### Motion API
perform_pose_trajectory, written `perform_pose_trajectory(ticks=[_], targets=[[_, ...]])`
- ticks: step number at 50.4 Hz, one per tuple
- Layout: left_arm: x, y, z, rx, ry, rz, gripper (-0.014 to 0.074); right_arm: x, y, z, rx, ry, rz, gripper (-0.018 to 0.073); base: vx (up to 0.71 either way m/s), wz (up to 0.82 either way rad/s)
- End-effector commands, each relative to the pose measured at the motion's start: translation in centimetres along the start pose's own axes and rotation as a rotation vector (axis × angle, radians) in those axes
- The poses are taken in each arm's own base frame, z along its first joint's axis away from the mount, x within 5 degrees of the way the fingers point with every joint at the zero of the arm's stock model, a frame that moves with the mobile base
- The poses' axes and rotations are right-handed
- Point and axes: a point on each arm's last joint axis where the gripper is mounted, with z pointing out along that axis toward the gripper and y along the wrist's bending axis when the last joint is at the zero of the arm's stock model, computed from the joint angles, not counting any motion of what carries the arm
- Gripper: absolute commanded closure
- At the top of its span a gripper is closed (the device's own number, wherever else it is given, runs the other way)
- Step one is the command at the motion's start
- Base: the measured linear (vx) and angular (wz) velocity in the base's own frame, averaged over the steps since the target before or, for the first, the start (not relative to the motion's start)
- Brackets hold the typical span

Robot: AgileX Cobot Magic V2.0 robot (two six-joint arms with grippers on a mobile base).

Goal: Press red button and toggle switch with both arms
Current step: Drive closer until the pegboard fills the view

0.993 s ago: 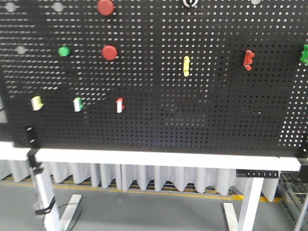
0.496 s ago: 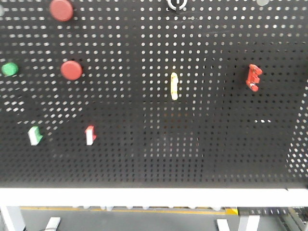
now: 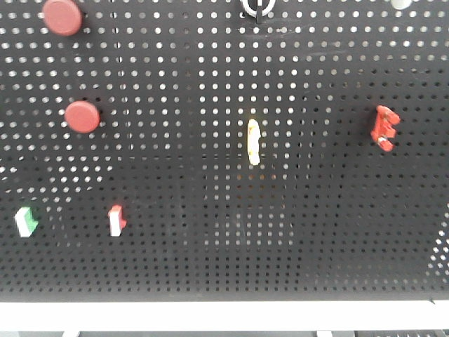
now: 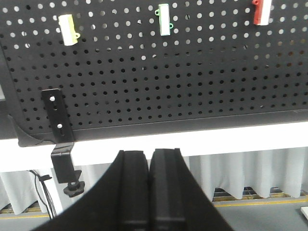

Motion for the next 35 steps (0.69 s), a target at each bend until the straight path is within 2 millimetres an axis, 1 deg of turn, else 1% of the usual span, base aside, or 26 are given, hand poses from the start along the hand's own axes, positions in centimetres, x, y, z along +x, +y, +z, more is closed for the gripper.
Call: perform_pose_trajectory(ticks=[1,35], targets=[[0.07,-0.09,-0.01,0.006,-0.072,-0.015,0.0595,-0.51,0.08,-0.07,-0.006,-0.091,-0.006,0.0563,0.08,-0.01],[0.07,-0.09,-0.01,0.006,-0.072,-0.015,0.0595,-0.51,0.08,-0.07,-0.006,-0.091,-0.006,0.0563,0.06,-0.01]])
